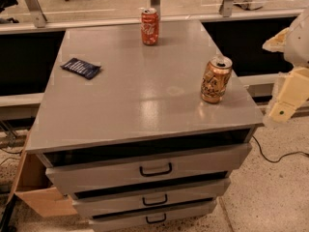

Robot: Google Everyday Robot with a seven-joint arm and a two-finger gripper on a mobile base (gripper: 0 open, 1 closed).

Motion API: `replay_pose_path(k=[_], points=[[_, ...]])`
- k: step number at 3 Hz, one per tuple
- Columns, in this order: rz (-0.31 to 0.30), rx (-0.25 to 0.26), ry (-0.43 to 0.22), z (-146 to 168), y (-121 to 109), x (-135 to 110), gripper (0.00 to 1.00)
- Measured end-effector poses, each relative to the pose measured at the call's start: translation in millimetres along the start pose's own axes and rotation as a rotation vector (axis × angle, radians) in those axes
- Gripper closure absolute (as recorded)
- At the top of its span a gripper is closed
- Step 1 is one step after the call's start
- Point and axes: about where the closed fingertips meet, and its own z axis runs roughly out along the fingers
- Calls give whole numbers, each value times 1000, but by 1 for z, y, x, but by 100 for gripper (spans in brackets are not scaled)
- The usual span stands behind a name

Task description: Knock orange can over

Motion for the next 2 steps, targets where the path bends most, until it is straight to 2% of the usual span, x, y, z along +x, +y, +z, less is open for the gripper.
replay_pose_path(k=[1, 2], points=[[-11, 10, -85, 28, -27, 5, 0], [-14, 15, -207, 61, -54, 2, 0]])
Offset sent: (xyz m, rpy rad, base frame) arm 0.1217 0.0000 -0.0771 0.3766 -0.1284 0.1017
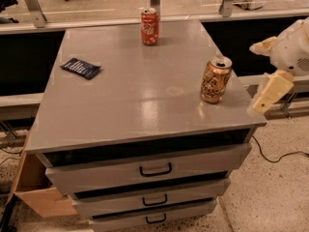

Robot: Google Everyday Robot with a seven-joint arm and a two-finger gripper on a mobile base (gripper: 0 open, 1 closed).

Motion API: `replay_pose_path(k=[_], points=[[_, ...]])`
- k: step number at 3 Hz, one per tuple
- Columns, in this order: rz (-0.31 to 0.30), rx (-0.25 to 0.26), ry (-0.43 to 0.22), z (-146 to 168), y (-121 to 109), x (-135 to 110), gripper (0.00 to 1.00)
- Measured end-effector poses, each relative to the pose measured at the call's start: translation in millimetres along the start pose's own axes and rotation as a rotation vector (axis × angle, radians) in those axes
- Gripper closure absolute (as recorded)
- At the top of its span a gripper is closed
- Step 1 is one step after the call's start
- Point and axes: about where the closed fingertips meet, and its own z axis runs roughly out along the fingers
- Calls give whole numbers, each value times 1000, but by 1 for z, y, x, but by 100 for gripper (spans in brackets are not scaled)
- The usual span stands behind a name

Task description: Knock orange can over

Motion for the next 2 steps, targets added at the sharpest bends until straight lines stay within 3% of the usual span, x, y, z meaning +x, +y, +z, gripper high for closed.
replay_pose_path(k=[1, 2], points=[[9, -19, -166, 43, -23, -9, 0], [21, -75, -356, 96, -43, -40, 0]])
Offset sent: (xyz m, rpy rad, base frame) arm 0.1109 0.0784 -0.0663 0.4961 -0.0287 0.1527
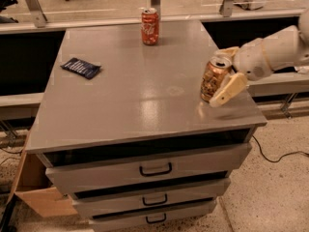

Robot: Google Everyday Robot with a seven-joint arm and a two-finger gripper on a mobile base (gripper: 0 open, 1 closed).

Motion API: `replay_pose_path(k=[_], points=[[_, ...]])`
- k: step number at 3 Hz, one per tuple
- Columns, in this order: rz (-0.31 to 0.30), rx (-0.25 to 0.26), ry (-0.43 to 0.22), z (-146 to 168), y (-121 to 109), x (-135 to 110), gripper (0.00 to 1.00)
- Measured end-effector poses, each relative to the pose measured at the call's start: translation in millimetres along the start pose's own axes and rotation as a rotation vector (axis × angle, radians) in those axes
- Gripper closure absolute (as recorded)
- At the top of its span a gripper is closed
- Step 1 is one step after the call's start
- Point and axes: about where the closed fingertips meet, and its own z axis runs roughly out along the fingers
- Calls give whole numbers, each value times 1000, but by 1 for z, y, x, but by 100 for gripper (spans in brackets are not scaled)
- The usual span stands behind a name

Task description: Knock orange can over

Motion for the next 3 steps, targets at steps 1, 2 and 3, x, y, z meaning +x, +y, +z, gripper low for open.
replay_pose_path(k=[1, 2, 3], points=[[1, -42, -118, 51, -10, -20, 0], [14, -73, -211, 99, -16, -51, 0], [-5, -87, -250, 128, -26, -91, 0]])
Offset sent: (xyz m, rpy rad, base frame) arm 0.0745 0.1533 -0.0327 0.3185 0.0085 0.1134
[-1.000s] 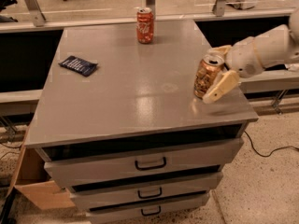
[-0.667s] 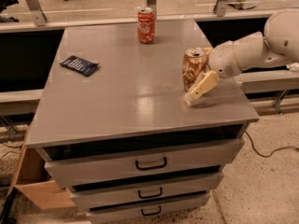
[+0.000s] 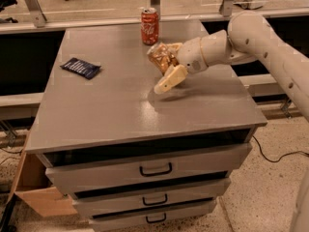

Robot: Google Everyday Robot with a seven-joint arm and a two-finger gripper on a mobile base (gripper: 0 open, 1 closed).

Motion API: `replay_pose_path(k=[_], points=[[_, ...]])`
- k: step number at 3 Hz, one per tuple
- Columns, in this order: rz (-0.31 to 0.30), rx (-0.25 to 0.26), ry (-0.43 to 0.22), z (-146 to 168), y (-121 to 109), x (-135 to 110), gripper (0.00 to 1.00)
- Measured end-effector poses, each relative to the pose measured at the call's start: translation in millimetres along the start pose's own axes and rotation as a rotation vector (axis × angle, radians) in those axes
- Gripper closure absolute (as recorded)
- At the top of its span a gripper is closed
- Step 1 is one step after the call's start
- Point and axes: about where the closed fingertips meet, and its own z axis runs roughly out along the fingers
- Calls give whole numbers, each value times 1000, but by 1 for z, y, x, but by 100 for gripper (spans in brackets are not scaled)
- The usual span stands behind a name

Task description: Knock orange can over

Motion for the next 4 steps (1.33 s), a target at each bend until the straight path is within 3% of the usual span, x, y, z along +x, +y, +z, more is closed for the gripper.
replay_pose_path(k=[2, 3, 4], points=[[0, -9, 33, 24, -14, -44, 0], [-5, -5, 56, 6, -16, -48, 0], [-49, 12, 95, -50, -15, -49, 0]])
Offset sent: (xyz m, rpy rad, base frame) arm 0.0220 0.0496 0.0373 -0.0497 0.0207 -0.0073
